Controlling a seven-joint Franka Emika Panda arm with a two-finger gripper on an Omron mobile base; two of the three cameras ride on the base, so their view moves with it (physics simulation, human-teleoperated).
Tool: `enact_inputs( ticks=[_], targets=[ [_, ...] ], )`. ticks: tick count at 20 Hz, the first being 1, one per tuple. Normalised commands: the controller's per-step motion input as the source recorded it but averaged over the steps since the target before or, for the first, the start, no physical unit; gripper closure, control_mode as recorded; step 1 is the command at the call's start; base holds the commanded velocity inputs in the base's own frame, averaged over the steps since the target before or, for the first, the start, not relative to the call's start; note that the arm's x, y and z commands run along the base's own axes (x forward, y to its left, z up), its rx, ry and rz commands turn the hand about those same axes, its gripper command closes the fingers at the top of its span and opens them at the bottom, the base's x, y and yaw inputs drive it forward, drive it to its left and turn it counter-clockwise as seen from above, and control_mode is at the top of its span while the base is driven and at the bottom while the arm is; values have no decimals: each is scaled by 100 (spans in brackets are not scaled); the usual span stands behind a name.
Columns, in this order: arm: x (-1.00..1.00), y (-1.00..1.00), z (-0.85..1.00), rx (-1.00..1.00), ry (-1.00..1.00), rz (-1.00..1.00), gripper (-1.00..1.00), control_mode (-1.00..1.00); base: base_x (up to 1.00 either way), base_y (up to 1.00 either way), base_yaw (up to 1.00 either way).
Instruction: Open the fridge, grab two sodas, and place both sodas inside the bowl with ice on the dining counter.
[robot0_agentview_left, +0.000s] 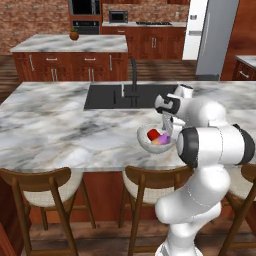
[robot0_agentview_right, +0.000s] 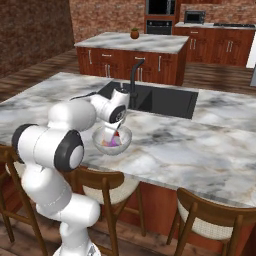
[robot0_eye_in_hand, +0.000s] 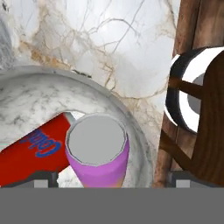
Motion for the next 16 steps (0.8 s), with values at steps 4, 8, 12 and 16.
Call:
enact_inputs(
  ticks=[4, 8, 12, 16],
  targets=[
    [-22, 0, 59, 0, -21, 0, -100, -100, 0, 0, 0],
    [-36, 0, 58, 0, -18, 0, -100, -100, 0, 0, 0],
    [-57, 0, 59, -1, -18, 0, -100, -100, 0, 0, 0],
    [-71, 0, 57, -4, -17, 0, -100, -100, 0, 0, 0]
  ],
)
